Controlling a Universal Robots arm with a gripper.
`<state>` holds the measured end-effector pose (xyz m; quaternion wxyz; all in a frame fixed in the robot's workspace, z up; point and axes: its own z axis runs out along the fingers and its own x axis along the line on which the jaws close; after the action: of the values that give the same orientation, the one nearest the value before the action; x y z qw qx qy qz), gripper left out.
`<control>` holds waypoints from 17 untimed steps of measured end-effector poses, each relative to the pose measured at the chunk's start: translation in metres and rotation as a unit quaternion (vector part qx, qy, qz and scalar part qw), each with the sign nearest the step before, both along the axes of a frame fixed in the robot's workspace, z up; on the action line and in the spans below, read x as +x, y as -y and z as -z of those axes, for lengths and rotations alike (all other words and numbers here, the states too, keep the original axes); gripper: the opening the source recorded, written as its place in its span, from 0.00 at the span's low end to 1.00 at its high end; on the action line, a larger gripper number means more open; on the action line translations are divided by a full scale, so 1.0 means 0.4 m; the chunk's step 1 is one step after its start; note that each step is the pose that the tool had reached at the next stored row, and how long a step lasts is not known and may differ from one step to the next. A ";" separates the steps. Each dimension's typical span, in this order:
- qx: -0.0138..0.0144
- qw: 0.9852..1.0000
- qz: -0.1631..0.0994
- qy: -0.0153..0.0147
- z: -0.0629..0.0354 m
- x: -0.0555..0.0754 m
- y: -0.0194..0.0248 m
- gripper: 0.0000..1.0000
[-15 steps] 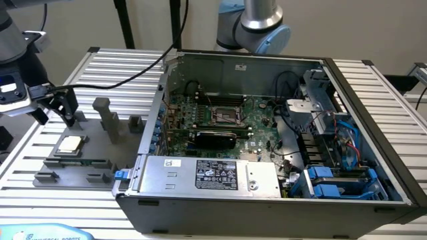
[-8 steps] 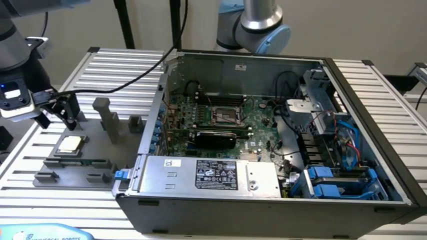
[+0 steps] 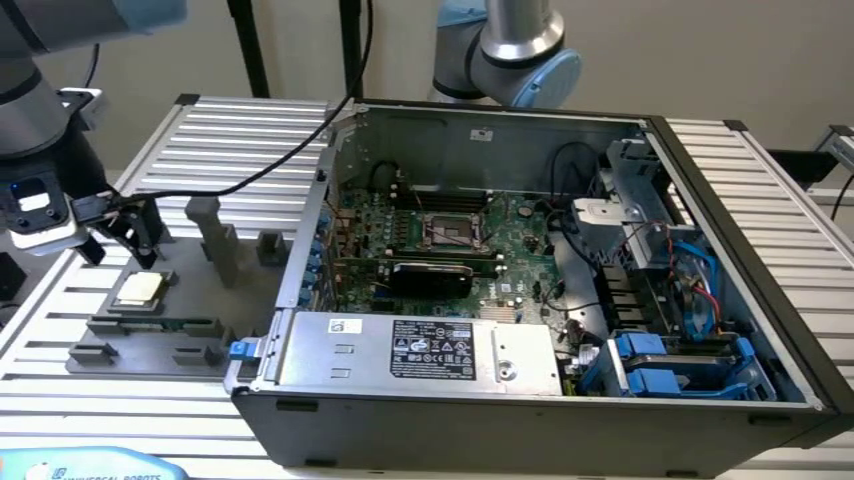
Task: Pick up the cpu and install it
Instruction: 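Pick up the cpu and move it towards the insertion slot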
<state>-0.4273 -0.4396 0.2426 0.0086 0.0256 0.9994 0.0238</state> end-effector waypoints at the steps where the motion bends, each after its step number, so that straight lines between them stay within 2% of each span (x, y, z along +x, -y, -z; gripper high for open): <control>1: 0.000 1.000 0.000 0.000 0.005 -0.002 0.000 0.65; 9: 0.000 1.000 0.000 0.000 0.041 -0.010 -0.001 0.65; 17: 0.000 1.000 0.000 0.000 0.077 -0.011 -0.012 0.65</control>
<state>-0.4319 -0.4349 0.2116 0.0086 0.0256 0.9994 0.0238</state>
